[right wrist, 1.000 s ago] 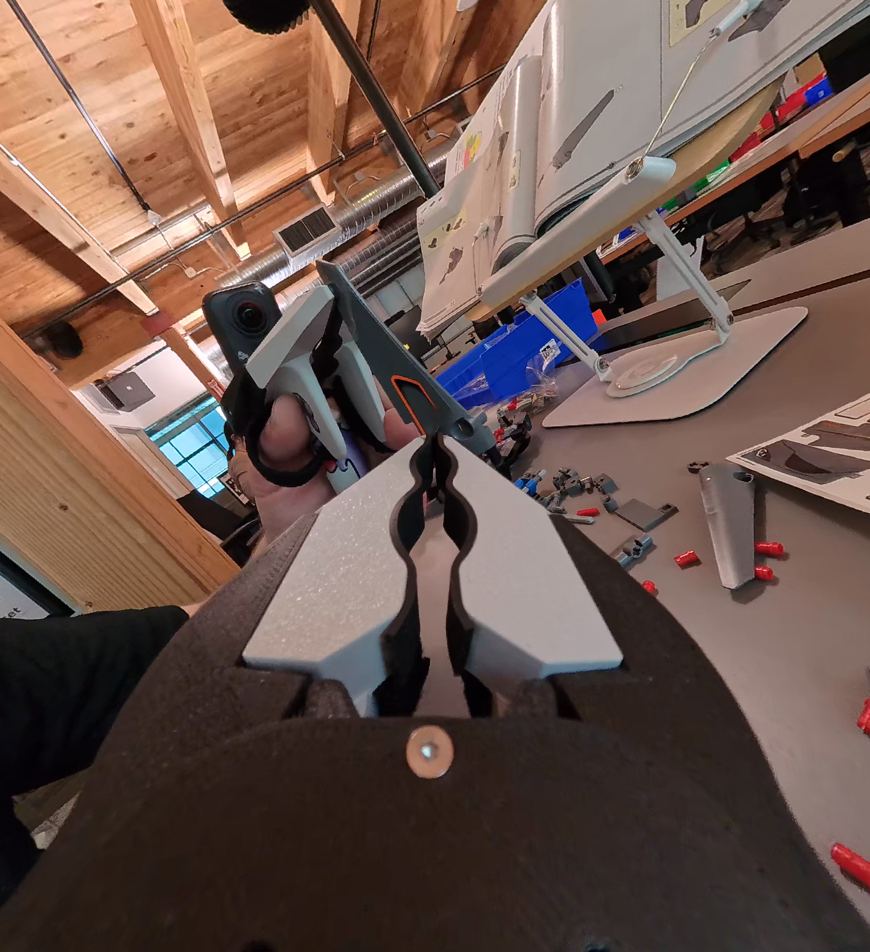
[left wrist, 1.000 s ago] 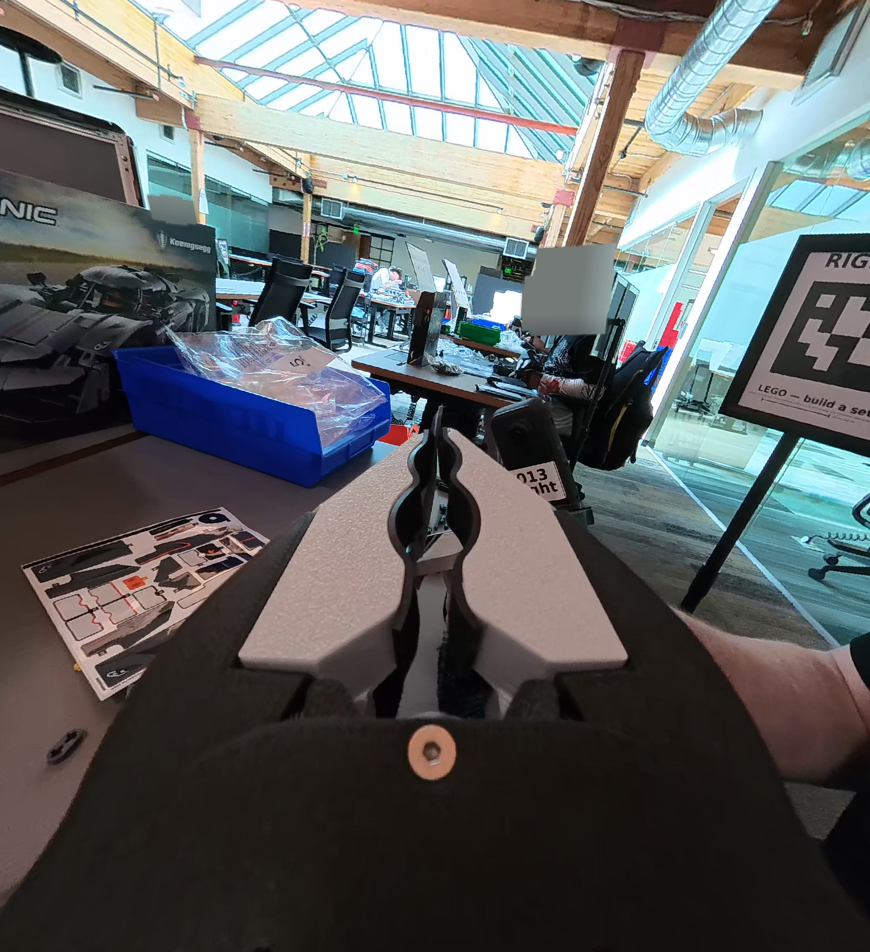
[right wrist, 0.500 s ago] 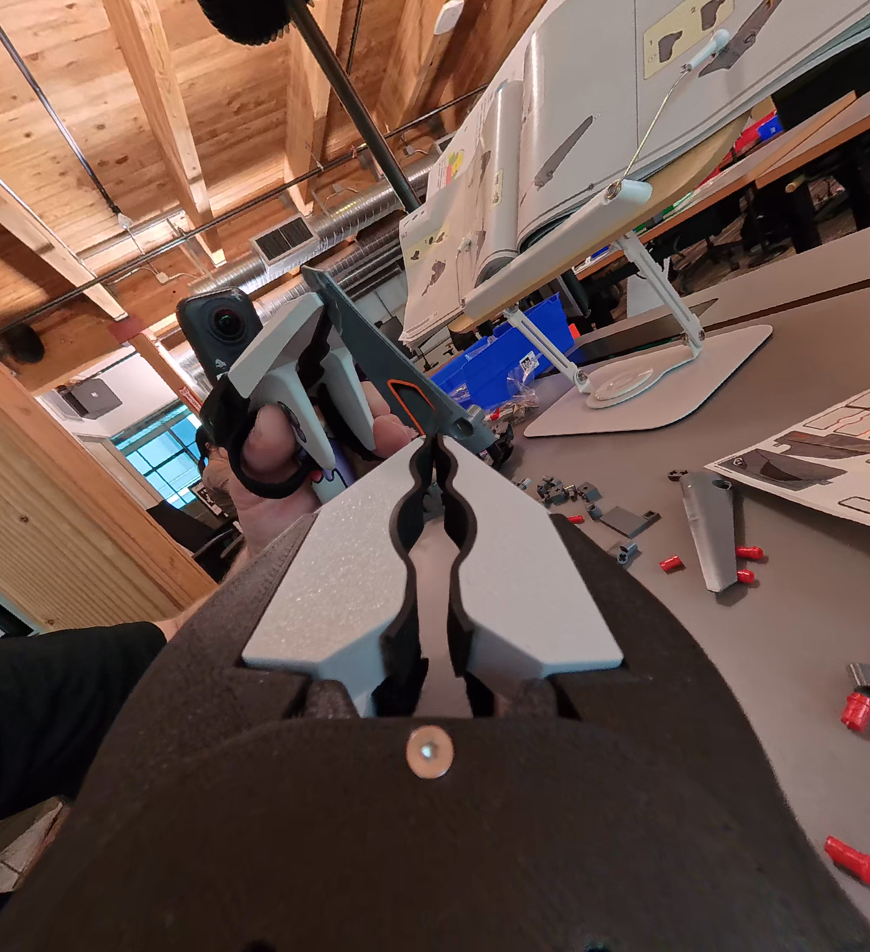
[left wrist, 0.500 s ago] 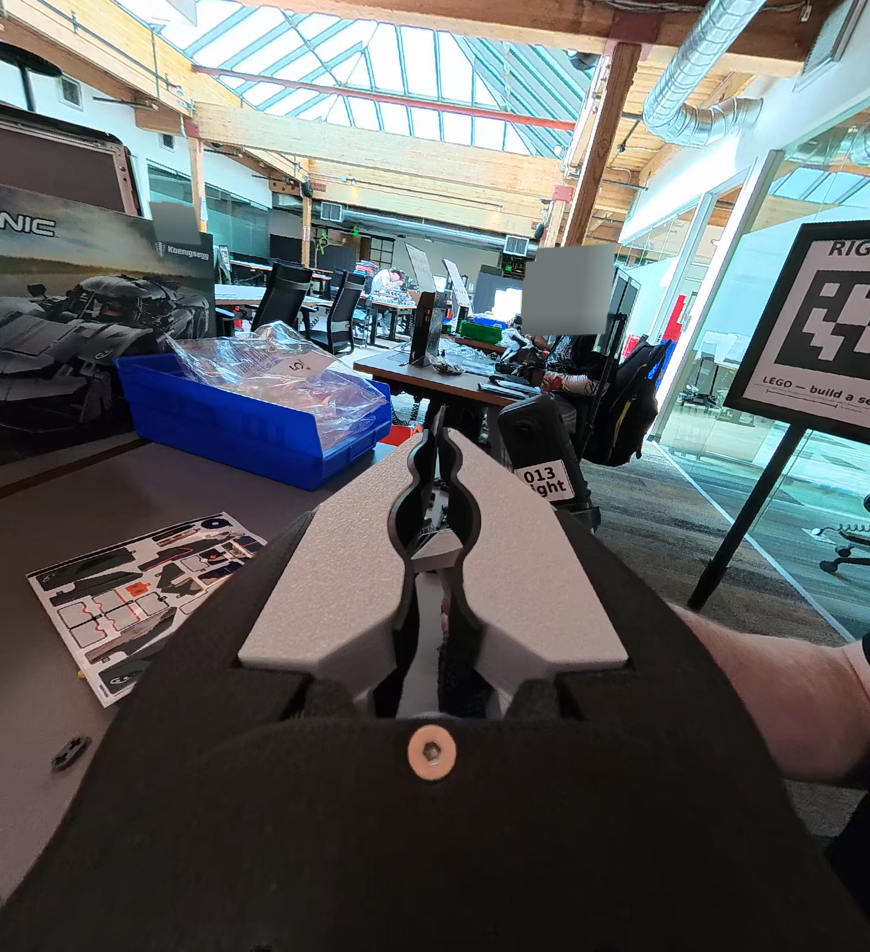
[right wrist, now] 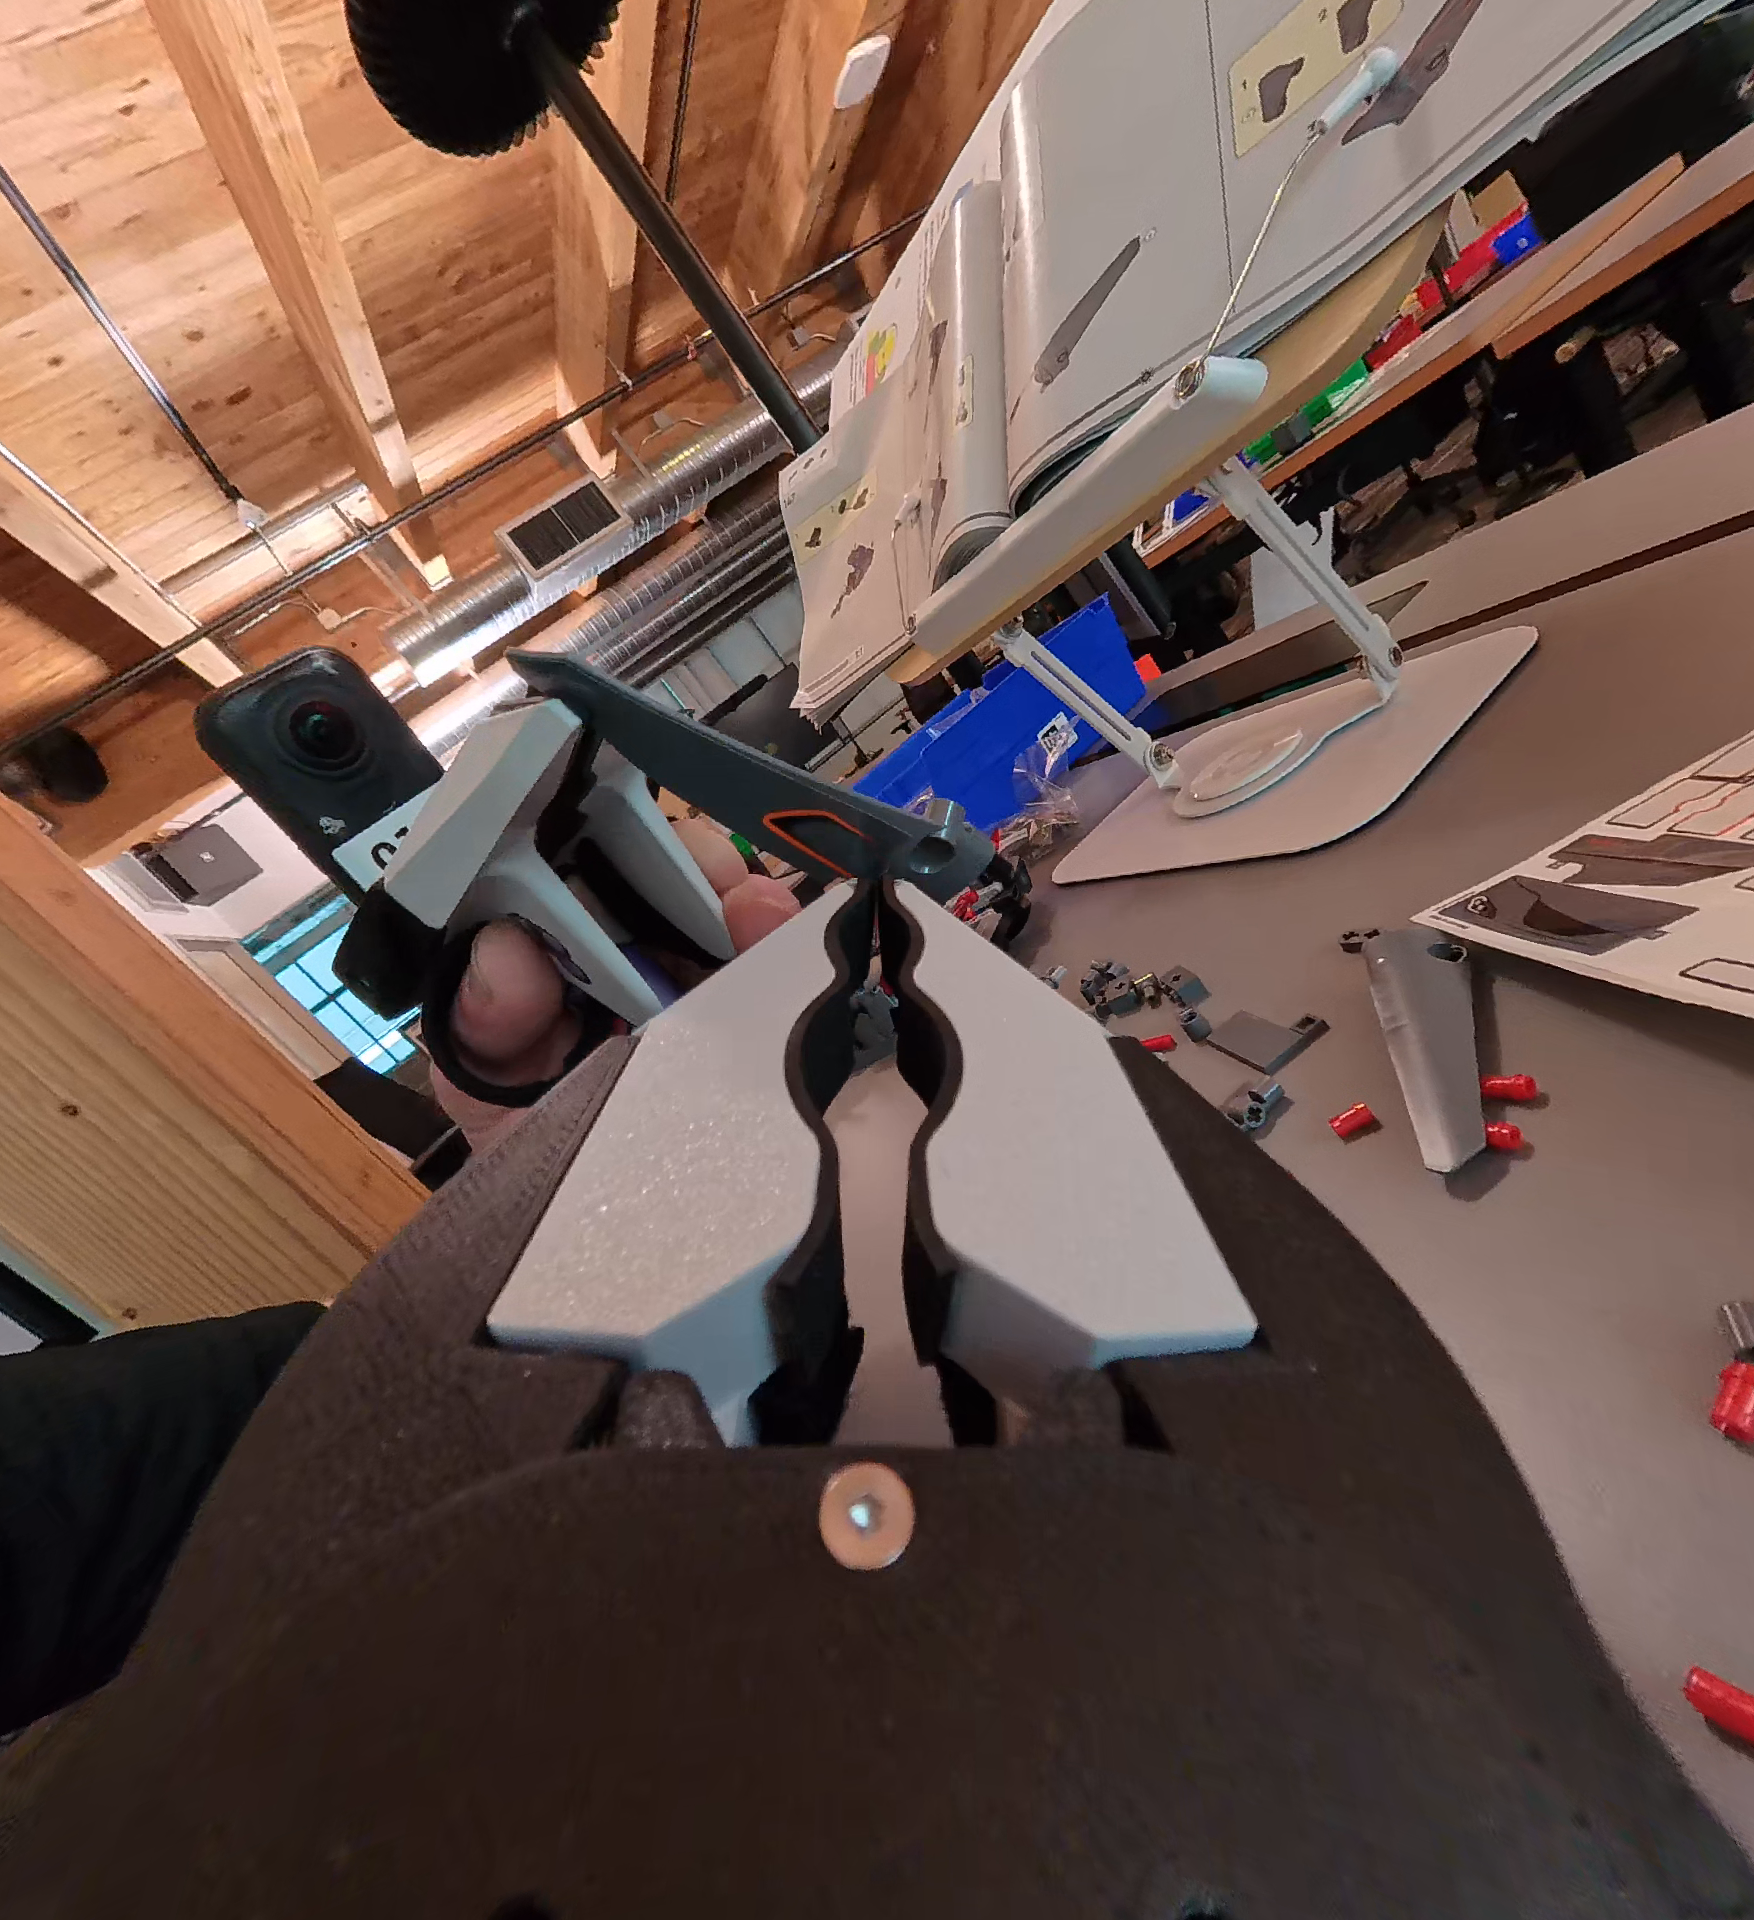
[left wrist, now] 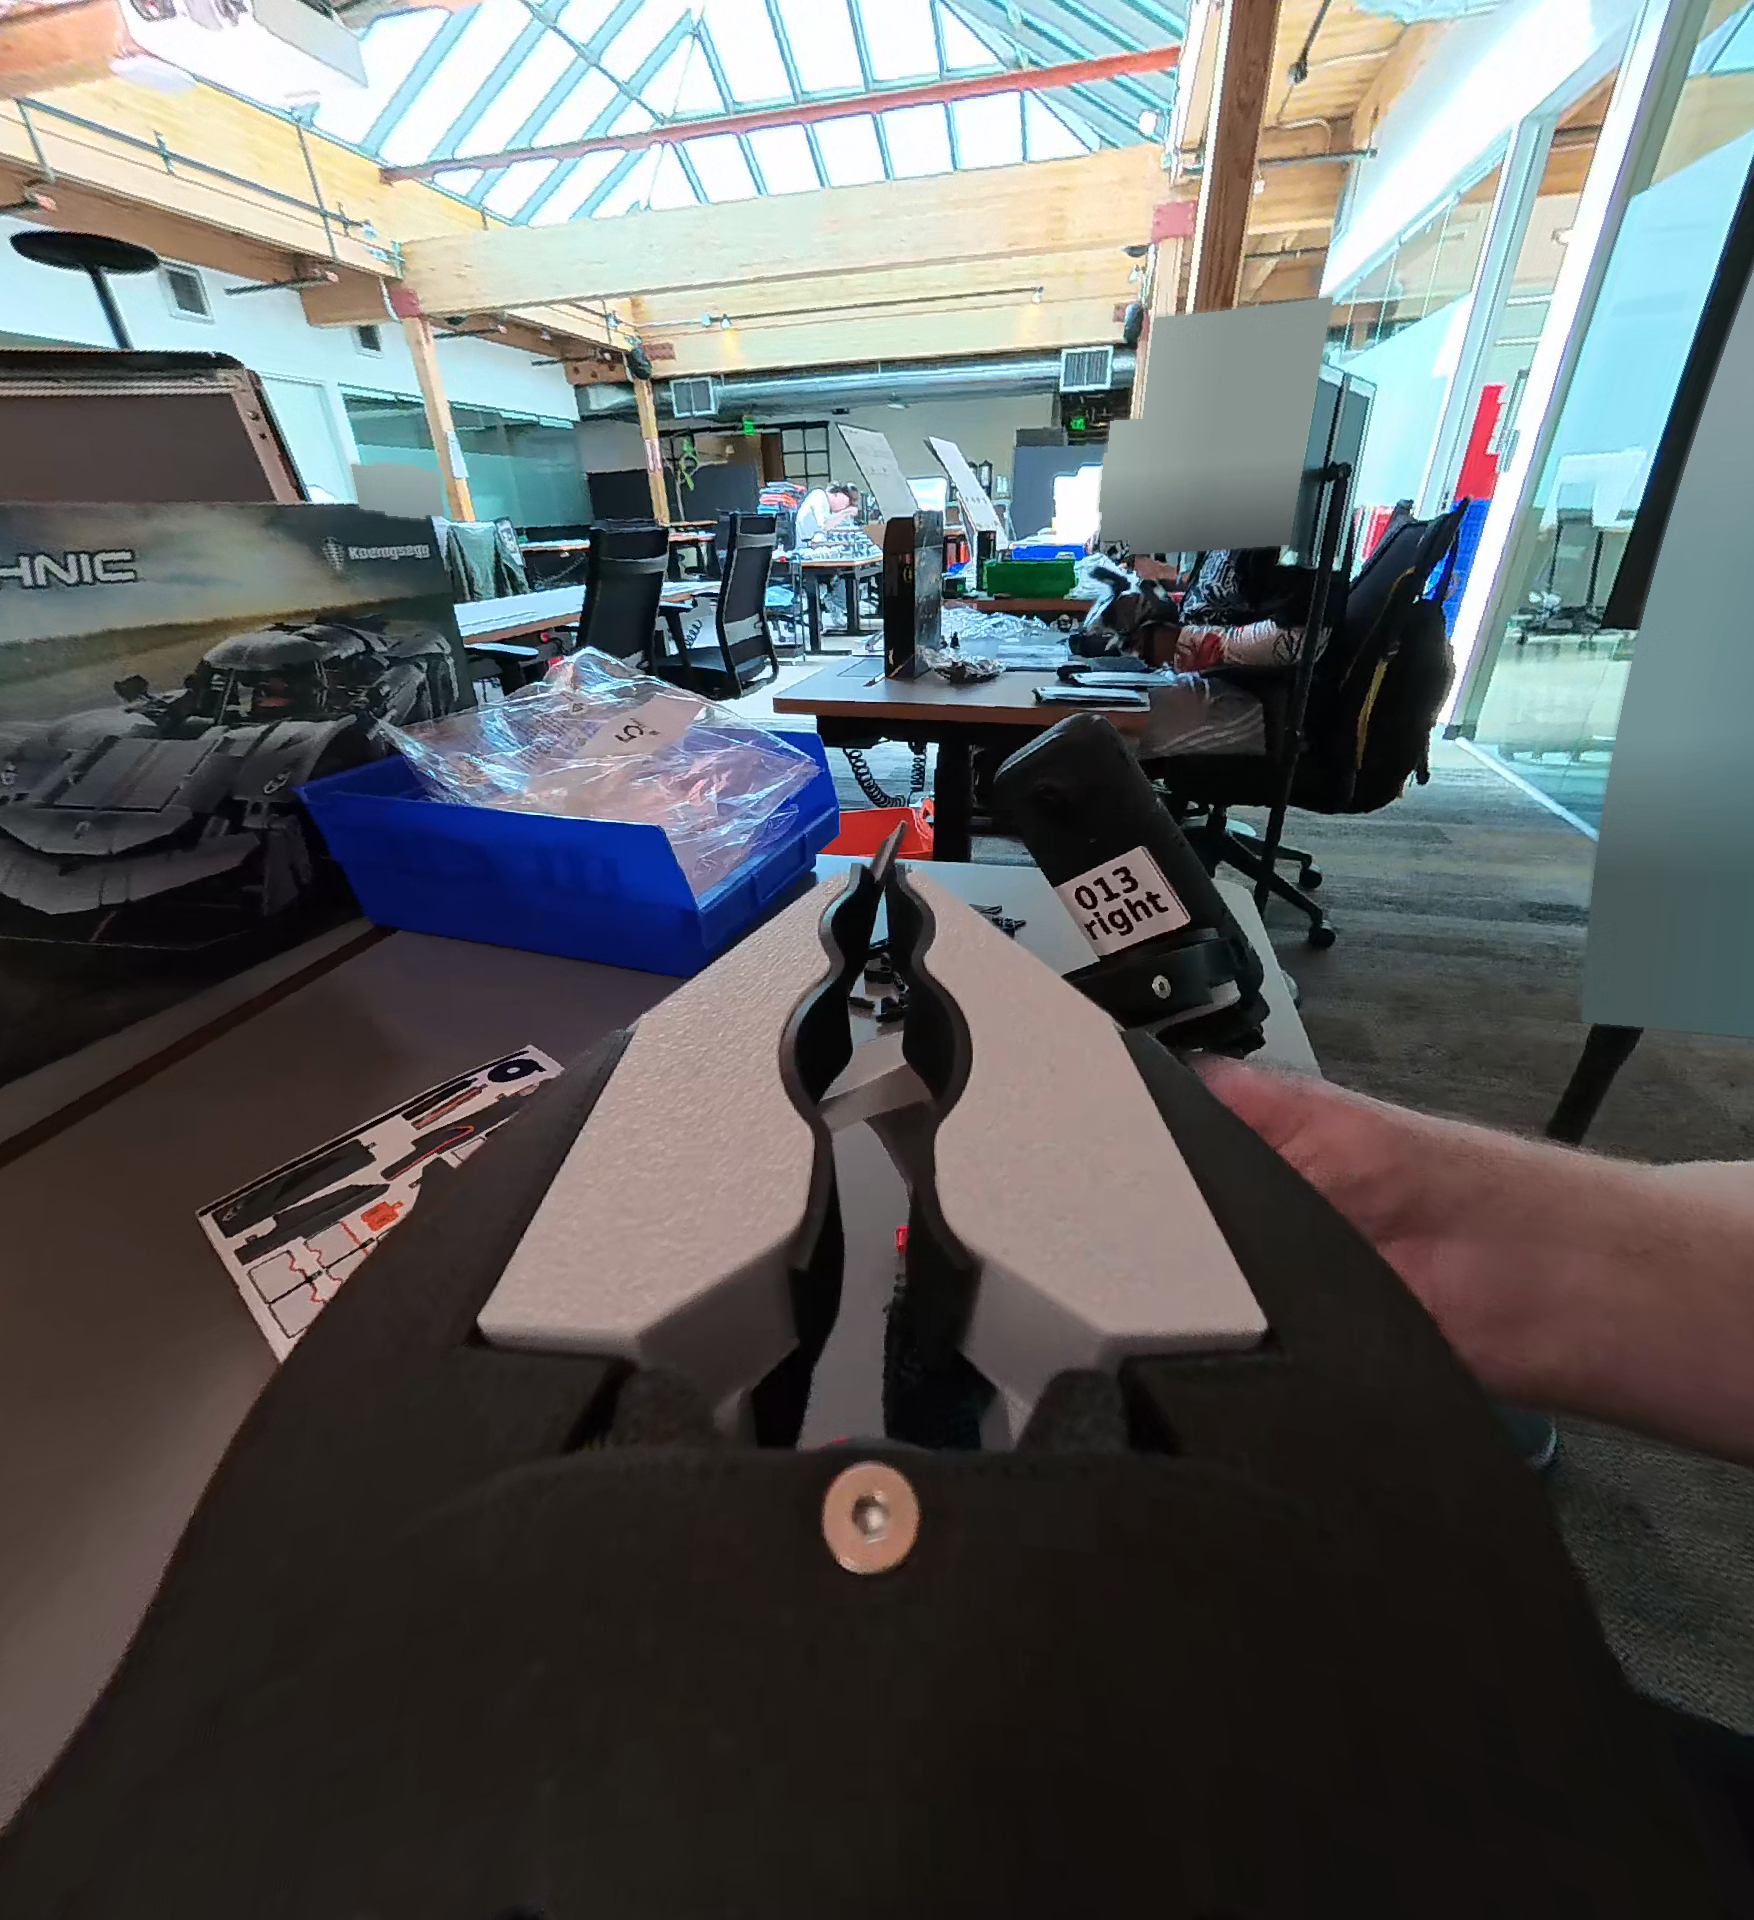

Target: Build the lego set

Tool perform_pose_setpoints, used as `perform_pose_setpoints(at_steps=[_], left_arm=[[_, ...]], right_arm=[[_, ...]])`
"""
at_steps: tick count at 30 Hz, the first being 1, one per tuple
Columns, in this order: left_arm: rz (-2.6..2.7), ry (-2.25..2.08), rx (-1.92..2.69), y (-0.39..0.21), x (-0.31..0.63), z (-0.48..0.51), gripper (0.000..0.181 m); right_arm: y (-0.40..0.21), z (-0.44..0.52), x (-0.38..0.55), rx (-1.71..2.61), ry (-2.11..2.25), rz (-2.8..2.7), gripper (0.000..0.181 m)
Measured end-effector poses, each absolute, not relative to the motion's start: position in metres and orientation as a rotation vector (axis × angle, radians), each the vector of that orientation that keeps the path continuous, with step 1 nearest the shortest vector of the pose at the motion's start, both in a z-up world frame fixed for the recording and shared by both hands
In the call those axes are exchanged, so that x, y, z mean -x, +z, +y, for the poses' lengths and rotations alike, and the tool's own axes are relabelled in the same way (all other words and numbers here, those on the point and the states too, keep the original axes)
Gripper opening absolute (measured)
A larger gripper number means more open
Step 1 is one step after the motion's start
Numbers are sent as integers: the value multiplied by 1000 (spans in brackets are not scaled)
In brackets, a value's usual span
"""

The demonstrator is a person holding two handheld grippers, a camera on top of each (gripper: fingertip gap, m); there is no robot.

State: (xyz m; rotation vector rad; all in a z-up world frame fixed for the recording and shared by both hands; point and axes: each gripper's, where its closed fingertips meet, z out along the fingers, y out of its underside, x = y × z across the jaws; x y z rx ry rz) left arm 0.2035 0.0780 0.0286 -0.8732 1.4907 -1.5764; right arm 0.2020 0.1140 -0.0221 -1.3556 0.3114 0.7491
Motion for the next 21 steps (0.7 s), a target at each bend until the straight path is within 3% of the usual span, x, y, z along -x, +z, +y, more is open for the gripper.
perform_pose_setpoints(at_steps=[21], left_arm=[[1512, -1524, 843, 24, -205, 72, 0]], right_arm=[[-24, 117, -203, 1361, 766, 343, 9]])
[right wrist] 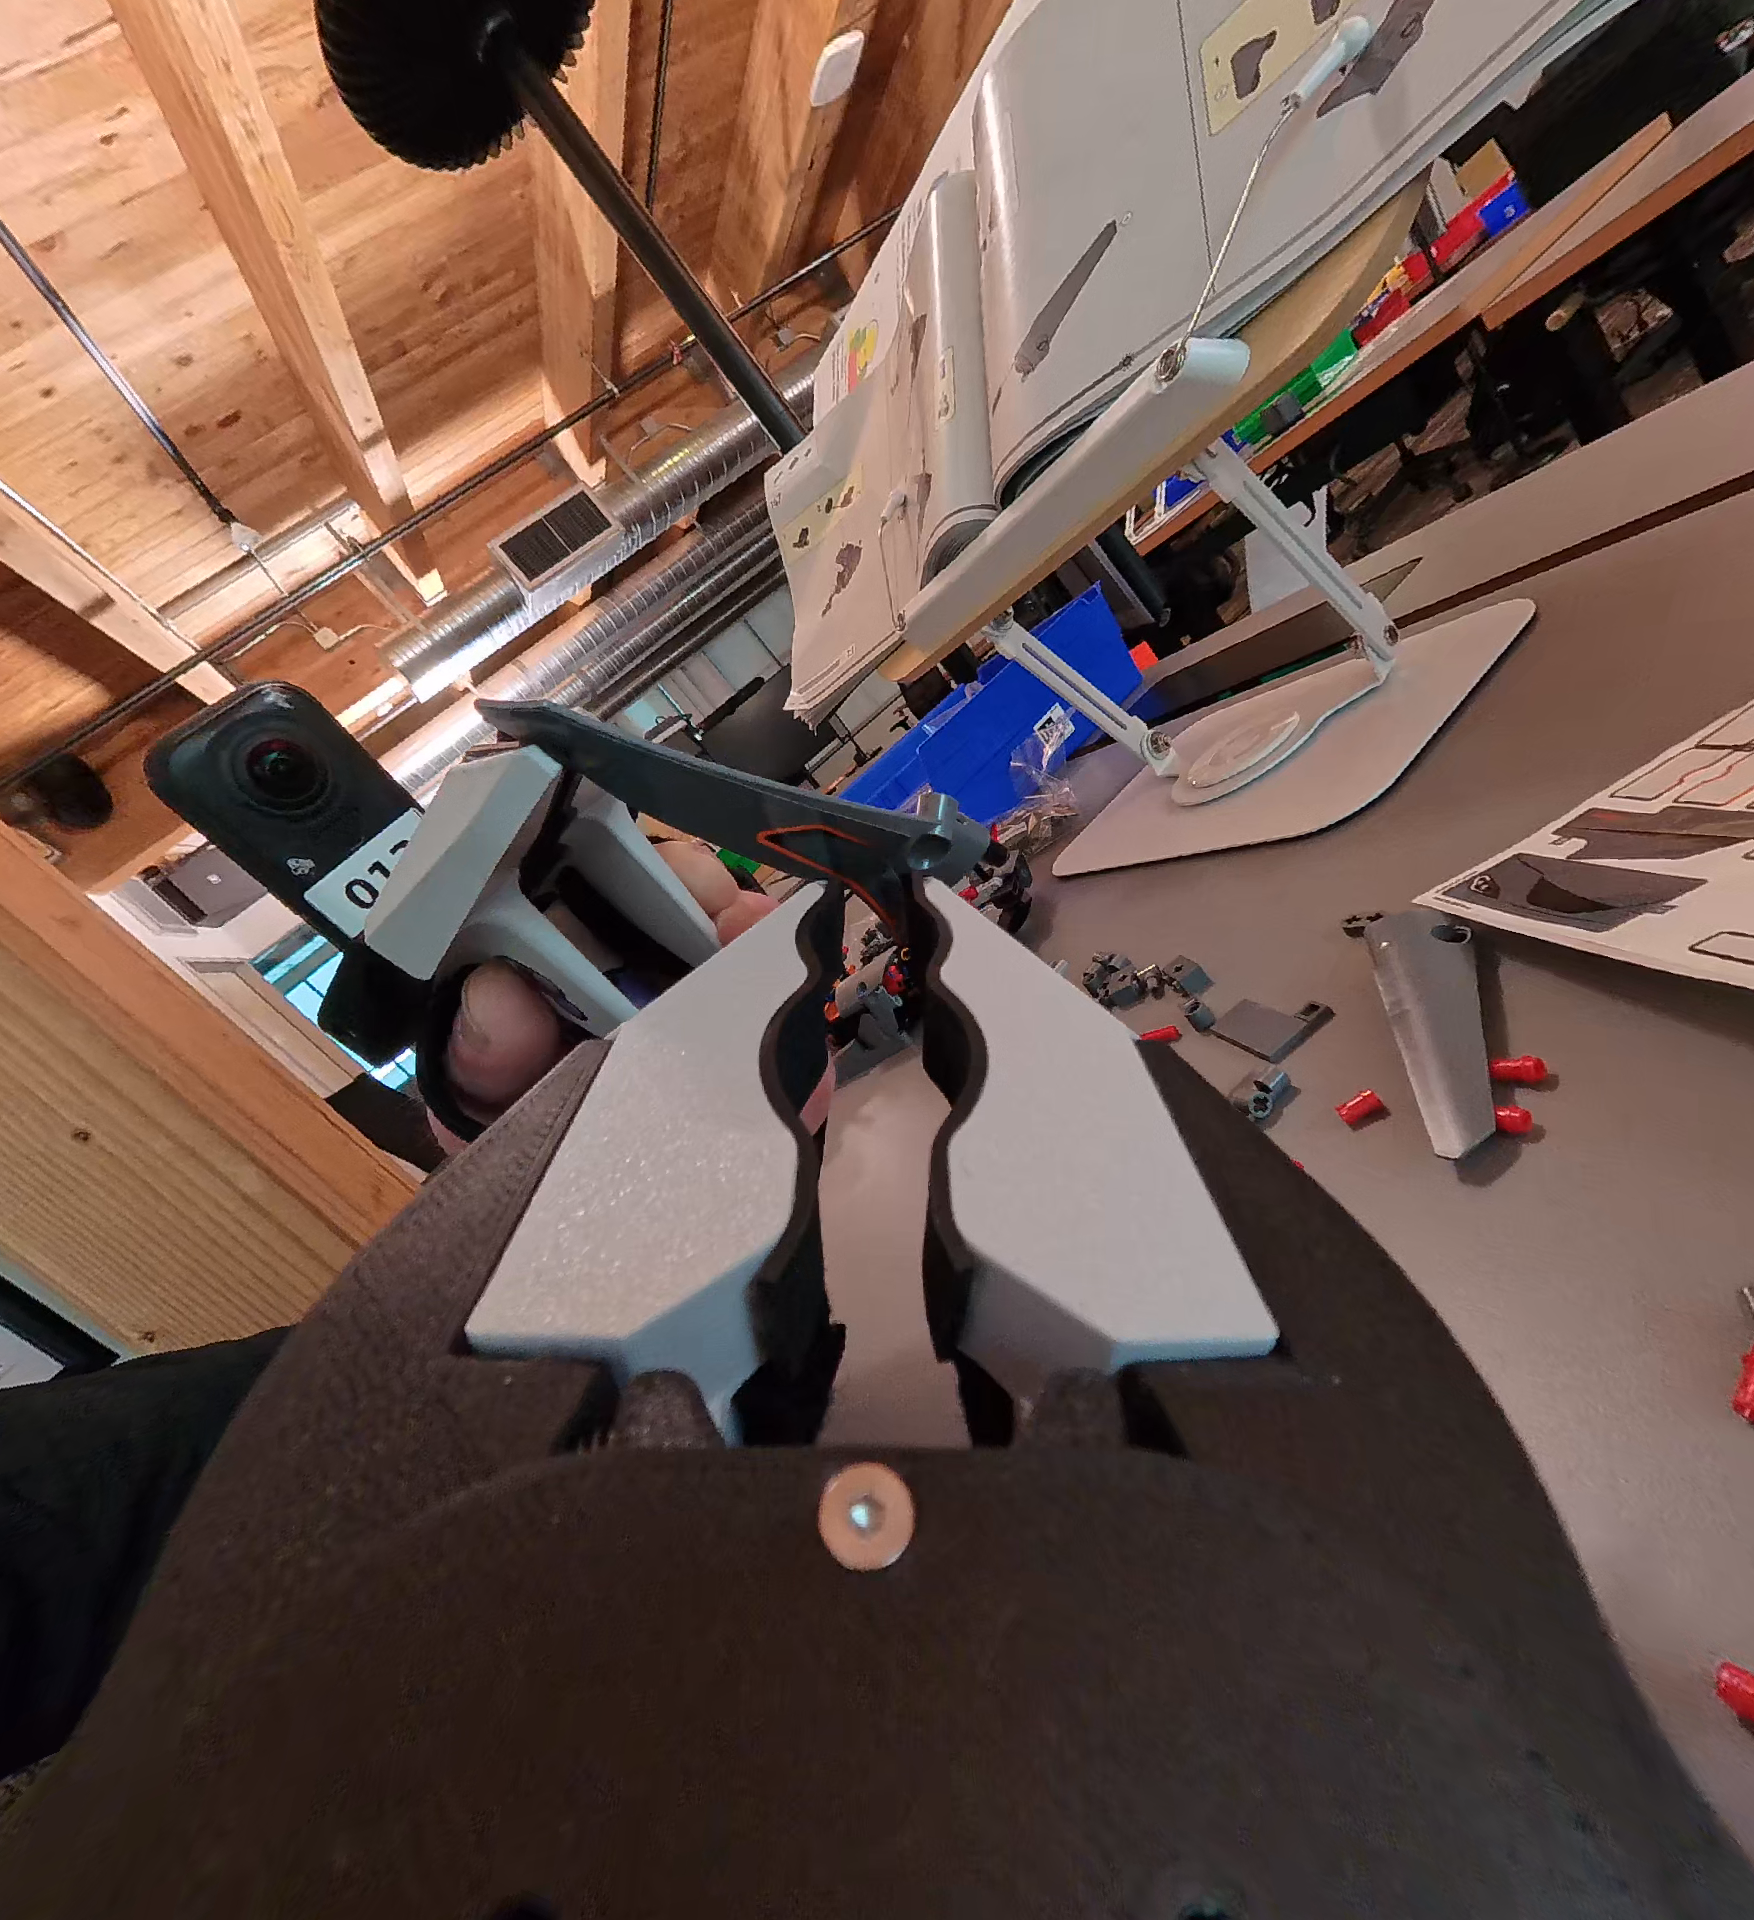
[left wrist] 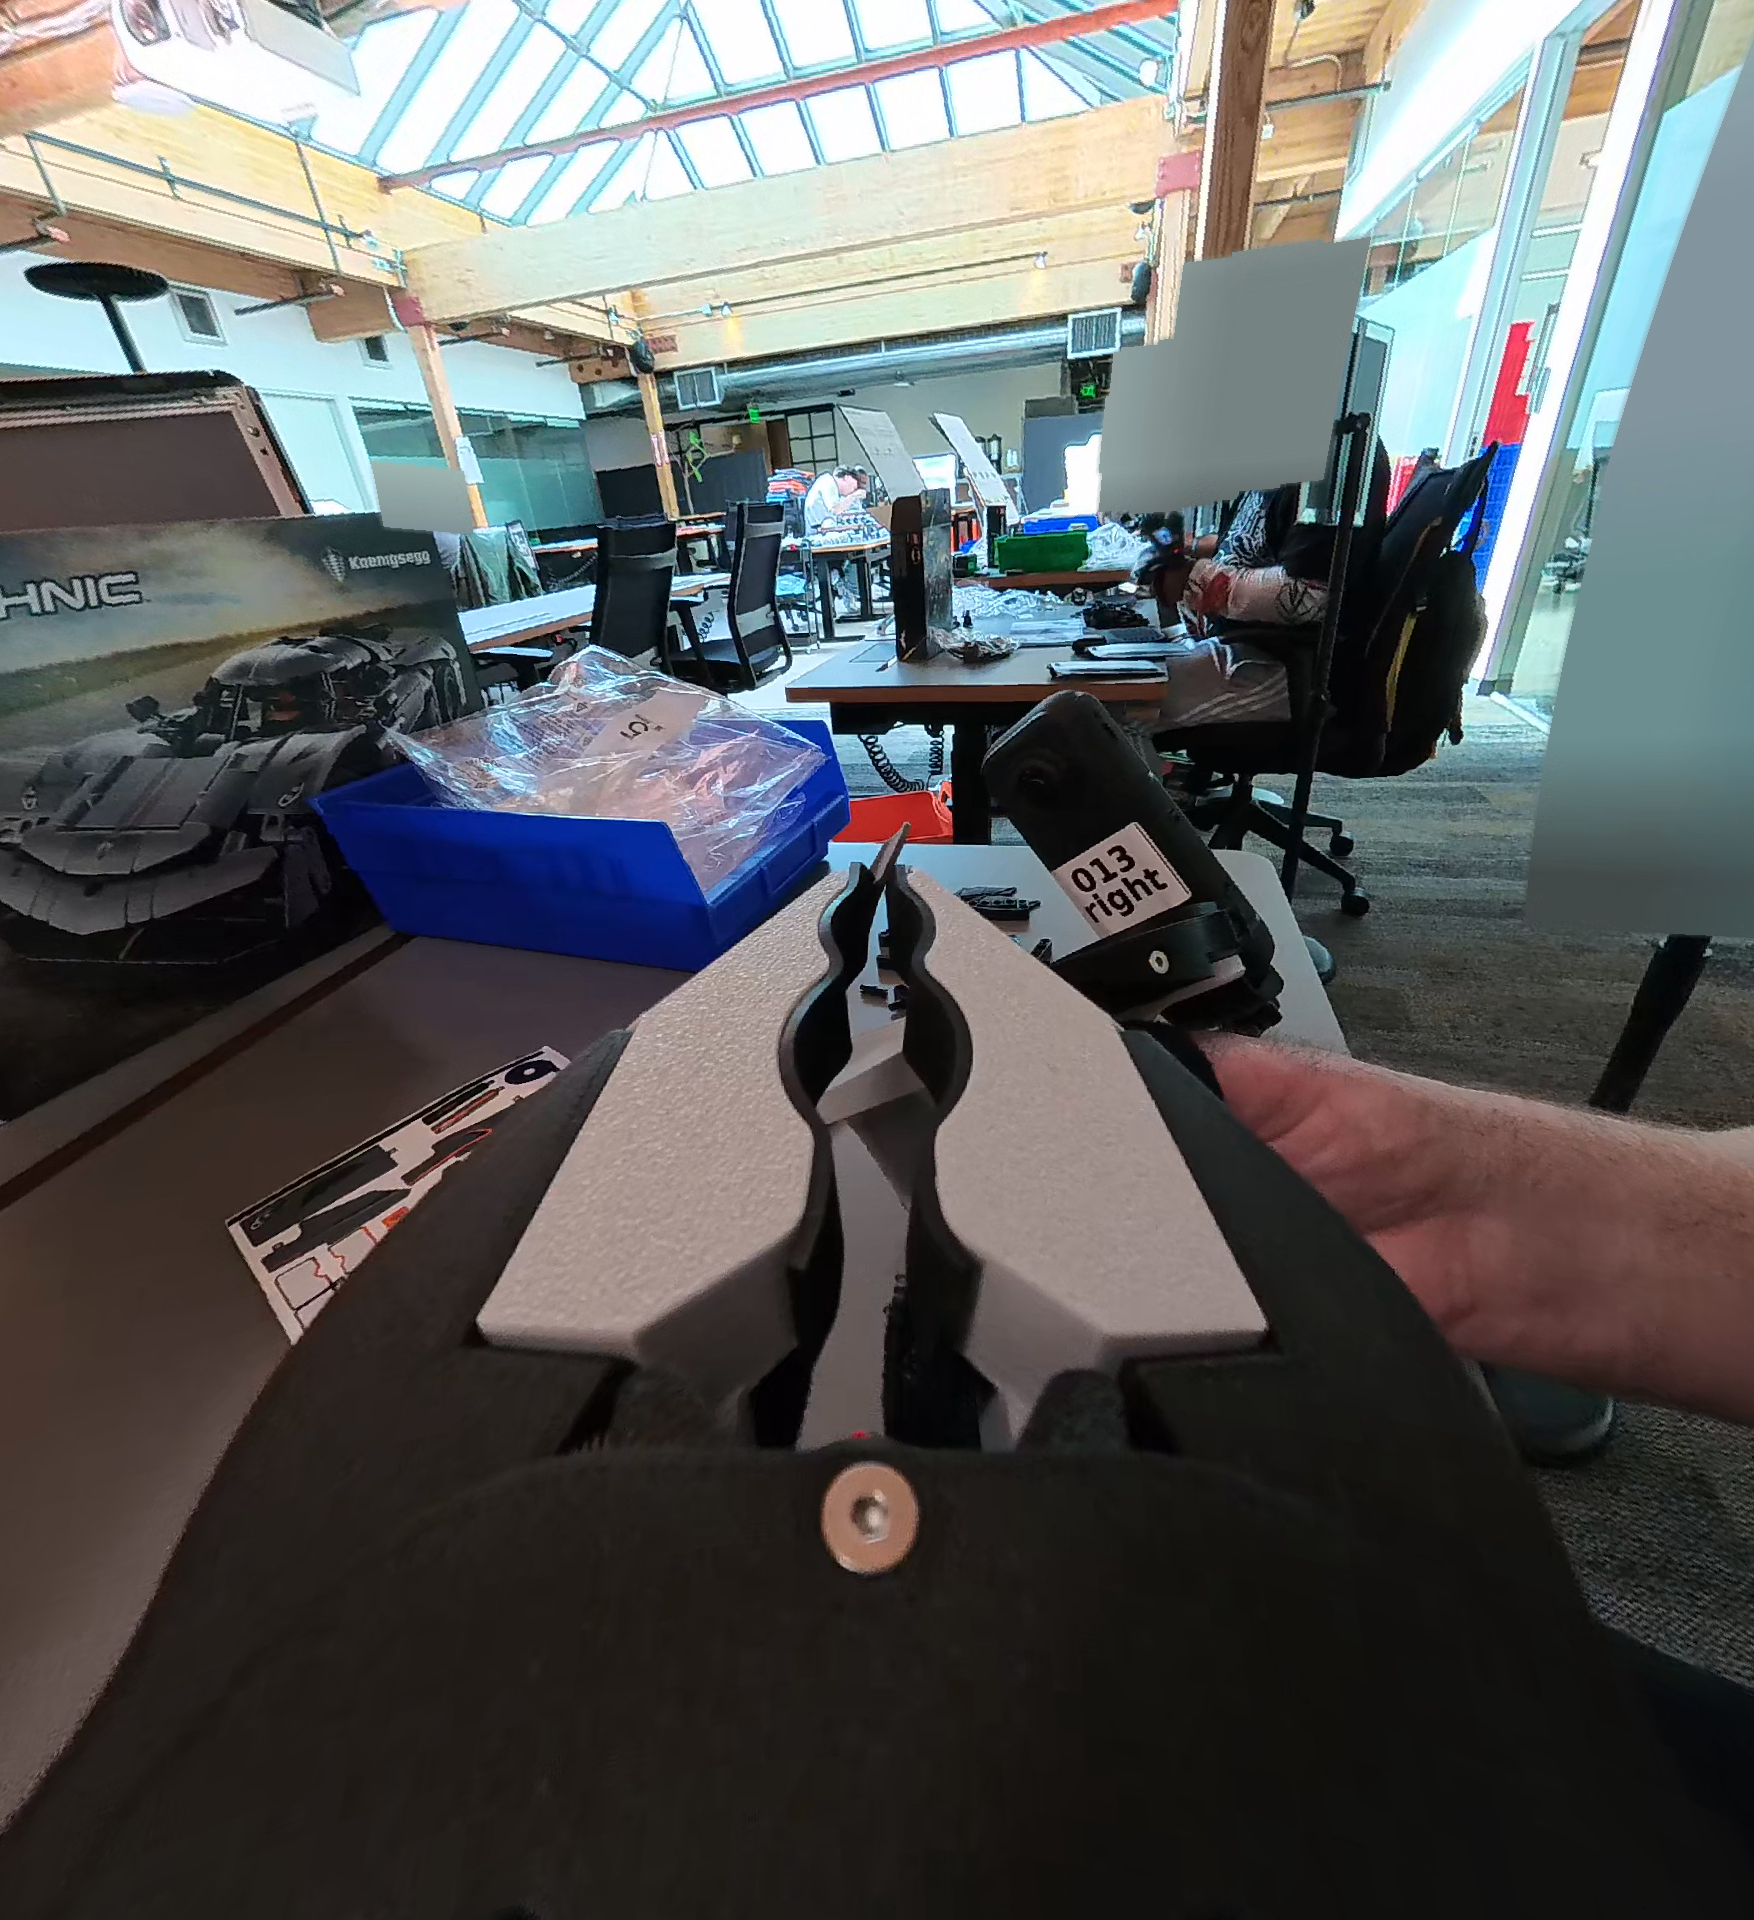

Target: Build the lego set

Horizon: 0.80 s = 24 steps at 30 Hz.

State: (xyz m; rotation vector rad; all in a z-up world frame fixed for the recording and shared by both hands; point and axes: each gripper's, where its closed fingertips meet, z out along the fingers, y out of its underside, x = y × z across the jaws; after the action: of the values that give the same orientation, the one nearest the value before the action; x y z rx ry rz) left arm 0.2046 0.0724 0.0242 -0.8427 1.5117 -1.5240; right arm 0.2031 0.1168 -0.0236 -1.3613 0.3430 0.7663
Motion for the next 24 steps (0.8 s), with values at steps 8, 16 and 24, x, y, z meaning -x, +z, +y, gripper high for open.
perform_pose_setpoints(at_steps=[8, 16, 24], left_arm=[[1511, -1532, 851, 23, -205, 72, 0], [1497, -1562, 875, 24, -206, 75, 0], [1440, -1684, 942, 31, -205, 86, 0]], right_arm=[[-24, 120, -202, 1370, 765, 345, 12], [-25, 122, -201, 1379, 763, 342, 13], [-25, 121, -199, 1369, 766, 330, 18]])
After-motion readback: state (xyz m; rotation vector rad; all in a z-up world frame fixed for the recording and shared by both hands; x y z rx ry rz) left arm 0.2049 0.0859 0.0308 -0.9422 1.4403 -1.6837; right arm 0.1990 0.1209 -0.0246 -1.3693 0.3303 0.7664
